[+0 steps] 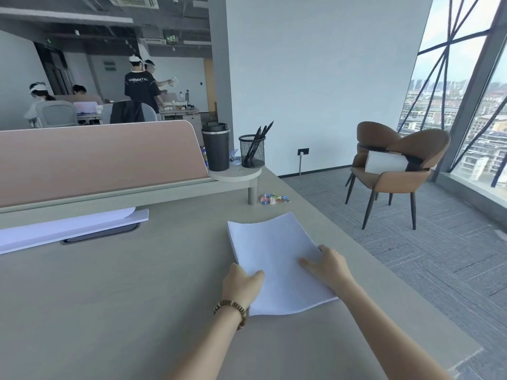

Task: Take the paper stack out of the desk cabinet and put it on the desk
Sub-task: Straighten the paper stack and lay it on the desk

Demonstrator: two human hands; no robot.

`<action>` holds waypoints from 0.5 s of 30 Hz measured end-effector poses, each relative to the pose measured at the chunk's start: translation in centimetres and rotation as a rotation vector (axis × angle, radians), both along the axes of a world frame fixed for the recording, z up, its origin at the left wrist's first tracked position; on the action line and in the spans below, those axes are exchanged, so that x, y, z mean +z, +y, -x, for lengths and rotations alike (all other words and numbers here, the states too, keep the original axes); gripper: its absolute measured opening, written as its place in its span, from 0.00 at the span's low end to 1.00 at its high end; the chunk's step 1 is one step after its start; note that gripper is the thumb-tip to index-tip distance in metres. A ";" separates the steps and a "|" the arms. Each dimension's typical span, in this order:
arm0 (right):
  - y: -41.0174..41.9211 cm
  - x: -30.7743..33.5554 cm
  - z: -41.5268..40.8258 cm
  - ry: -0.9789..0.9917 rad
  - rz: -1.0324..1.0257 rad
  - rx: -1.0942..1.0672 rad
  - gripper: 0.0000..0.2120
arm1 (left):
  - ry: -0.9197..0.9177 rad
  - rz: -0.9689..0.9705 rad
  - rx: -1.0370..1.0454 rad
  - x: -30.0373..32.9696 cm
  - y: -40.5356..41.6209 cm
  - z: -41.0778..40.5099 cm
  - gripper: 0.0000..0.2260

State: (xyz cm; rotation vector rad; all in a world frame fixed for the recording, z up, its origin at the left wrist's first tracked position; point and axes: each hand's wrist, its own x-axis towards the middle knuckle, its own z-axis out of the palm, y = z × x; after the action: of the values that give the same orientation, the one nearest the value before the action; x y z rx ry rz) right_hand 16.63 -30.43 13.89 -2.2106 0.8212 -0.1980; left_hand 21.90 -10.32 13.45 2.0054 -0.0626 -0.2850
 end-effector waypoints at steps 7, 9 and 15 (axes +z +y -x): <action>-5.0 0.6 -3.6 0.142 0.222 0.040 0.26 | -0.097 -0.218 -0.094 0.2 -4.5 -3.2 0.13; -5.9 0.6 -4.3 0.135 0.250 0.048 0.27 | -0.174 -0.327 -0.083 -0.2 -5.7 -3.8 0.18; -7.0 0.2 -4.5 0.256 0.495 0.060 0.33 | -0.453 -0.783 0.016 -1.8 -6.6 -3.8 0.23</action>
State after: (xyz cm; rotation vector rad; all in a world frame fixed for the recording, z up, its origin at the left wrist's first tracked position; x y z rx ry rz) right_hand 21.10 -37.42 14.05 -2.7647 0.9152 -0.0946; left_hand 25.66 -16.87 11.62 2.8151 -0.2513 0.2030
